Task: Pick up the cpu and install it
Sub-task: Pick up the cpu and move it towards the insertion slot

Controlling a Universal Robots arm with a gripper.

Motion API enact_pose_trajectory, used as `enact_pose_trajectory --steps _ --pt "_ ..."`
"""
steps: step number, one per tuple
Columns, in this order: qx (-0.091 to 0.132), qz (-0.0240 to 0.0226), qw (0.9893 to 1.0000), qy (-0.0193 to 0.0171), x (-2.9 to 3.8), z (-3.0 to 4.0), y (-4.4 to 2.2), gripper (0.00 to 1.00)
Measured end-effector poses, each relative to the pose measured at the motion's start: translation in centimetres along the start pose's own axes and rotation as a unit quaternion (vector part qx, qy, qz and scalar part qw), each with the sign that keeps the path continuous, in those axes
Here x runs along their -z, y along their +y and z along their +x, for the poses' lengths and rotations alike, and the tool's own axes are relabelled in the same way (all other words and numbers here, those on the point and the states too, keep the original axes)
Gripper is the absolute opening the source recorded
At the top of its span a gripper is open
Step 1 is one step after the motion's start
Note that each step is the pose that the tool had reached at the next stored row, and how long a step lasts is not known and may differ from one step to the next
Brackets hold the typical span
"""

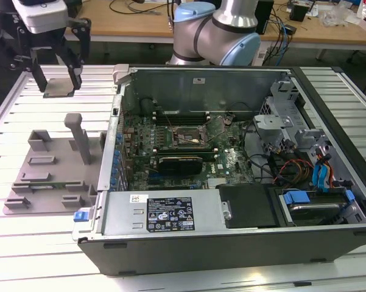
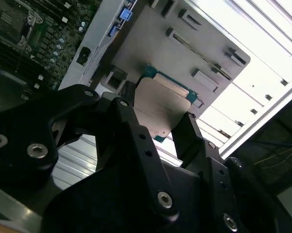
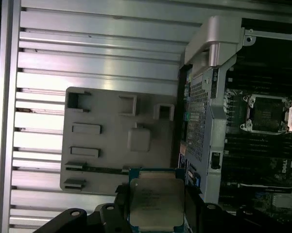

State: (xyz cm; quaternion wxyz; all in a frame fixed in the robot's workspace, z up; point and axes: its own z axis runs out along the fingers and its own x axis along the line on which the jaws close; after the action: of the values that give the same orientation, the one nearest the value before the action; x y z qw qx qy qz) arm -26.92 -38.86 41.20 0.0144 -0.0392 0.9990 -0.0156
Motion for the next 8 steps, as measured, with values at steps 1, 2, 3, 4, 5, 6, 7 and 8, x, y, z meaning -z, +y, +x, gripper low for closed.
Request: enact_pose_trajectory --steps 1,2,3,4,5,6,7,8 --pt "0.0 0.0002 1.0 0.0 -0.01 -0.22 -0.02 0.55" --pt "0.0 0.0004 1.0 0.0 -0.01 -0.37 -0.03 0.55" --pt "0.0 0.0006 1.0 0.0001 -0.01 -0.5 -0.04 0.55" --pt "0.0 0.0009 1.0 0.0 -0.03 -0.78 -0.06 0.55" --pt "0.0 0.0012 1.0 0.0001 -0.03 -1.07 -0.08 0.55" --pt "0.0 0.0015 1.0 0.0001 -0.04 -1.28 -0.1 0.55" --pt "0.0 0.0016 1.0 0.0001 -0.05 -1.44 -0.11 0.55" --pt "0.0 0.0019 1.0 0.0001 -0.06 -1.69 -0.13 0.55"
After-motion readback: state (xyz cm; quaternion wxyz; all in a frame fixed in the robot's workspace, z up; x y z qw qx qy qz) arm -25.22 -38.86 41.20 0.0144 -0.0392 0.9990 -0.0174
